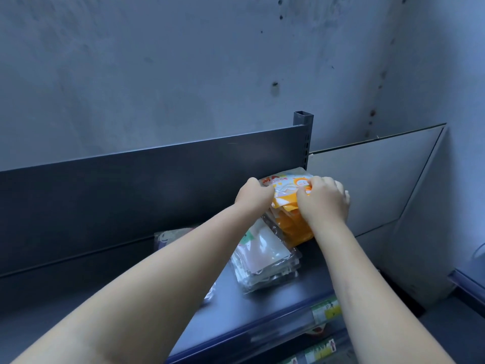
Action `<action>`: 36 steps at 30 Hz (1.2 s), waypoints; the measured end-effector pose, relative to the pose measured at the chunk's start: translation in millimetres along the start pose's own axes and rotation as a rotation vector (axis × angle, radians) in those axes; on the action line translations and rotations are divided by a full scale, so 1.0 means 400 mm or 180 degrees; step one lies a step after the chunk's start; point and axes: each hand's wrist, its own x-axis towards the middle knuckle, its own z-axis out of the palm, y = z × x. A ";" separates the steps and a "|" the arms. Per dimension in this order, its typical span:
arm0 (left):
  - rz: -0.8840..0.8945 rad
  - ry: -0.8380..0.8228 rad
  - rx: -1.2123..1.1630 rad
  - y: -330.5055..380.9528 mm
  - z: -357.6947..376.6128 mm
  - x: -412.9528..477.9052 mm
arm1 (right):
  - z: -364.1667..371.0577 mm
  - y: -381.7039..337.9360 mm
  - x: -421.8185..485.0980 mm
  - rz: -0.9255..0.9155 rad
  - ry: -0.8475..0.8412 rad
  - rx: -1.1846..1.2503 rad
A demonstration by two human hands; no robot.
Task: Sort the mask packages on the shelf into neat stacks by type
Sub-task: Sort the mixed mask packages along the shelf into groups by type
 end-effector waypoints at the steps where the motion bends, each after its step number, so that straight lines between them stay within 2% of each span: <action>1: 0.0010 -0.0006 0.0015 -0.005 0.000 0.000 | 0.002 0.000 0.000 0.0016 0.0027 0.0009; 5: 0.0033 0.0045 0.0161 -0.019 0.000 -0.006 | 0.005 -0.005 -0.006 0.0108 0.0030 0.0034; 9: 0.0281 0.0151 0.0544 -0.035 -0.014 -0.024 | 0.018 -0.026 -0.035 -0.0180 0.0335 -0.0066; 12: 0.0374 0.0133 0.0672 -0.042 -0.027 -0.038 | 0.031 -0.051 -0.058 -0.0354 0.0374 -0.0119; 17: 0.0101 -0.0080 -0.0316 -0.033 -0.005 -0.063 | 0.032 -0.051 -0.065 -0.0086 0.0233 -0.0070; 20: 0.0241 -0.0057 -0.0565 -0.032 0.008 -0.078 | 0.019 -0.033 -0.053 0.0160 0.0245 0.0123; 22: 0.0374 0.0001 -0.0386 -0.026 0.012 -0.087 | 0.009 -0.019 -0.043 0.0271 0.0255 0.0194; 25: 0.0709 0.0160 0.0515 -0.020 0.017 -0.088 | -0.013 0.000 -0.029 0.0387 0.0170 0.0197; 27: 0.0821 0.0149 0.0817 -0.016 0.025 -0.089 | -0.032 0.010 -0.021 0.0533 -0.0033 0.0338; 30: 0.0814 0.0128 0.0838 -0.013 0.040 -0.083 | -0.050 0.025 -0.015 0.0707 -0.0273 0.0679; 36: 0.0709 0.0091 0.0946 0.004 0.041 -0.084 | -0.059 0.047 -0.004 0.0712 -0.0330 0.0980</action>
